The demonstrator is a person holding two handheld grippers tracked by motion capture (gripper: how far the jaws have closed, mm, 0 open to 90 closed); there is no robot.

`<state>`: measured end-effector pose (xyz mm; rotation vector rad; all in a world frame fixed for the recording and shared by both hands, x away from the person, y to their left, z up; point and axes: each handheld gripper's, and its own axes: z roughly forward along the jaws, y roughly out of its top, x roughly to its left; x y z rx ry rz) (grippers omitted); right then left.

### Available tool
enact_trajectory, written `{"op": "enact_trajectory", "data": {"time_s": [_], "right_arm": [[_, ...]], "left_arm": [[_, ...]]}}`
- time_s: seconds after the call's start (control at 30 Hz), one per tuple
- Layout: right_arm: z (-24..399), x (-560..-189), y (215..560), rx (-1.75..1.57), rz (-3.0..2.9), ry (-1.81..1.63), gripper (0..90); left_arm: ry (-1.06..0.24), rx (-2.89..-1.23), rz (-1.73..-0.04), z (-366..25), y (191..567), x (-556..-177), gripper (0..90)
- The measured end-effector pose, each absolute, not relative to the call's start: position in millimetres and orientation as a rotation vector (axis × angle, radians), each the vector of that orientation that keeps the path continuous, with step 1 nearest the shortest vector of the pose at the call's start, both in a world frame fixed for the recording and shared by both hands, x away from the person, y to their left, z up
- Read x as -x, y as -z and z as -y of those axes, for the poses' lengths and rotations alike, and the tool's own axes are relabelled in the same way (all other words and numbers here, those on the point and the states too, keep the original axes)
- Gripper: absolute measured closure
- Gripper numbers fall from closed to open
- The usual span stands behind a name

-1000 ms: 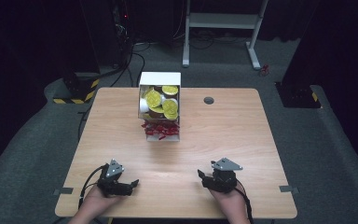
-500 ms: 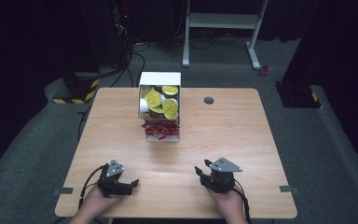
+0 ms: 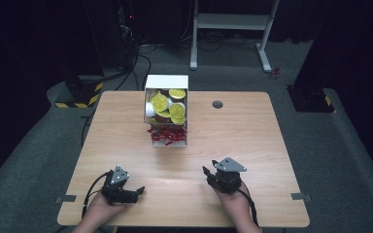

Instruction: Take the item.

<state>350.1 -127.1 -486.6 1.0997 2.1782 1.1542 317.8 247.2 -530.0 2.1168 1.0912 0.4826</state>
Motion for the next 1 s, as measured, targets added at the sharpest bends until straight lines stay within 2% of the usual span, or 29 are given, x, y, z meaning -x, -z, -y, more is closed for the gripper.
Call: {"op": "enact_trajectory", "data": {"time_s": [0.17, 0.4, 1.0], "right_arm": [[123, -356, 481, -1.131, -2.185, -1.203, 61.0], [119, -362, 472, -1.074, -2.174, -1.227, 57.0], [114, -375, 461, -1.099, -2.119, -1.247, 58.9]], "left_arm": [[-0.487, -2.120, -1.088, -248, 530, -319, 7.8], [-0.482, -2.119, -1.084, -249, 530, -319, 7.6], [-0.487, -2.123, -1.085, -248, 530, -319, 7.5]]}}
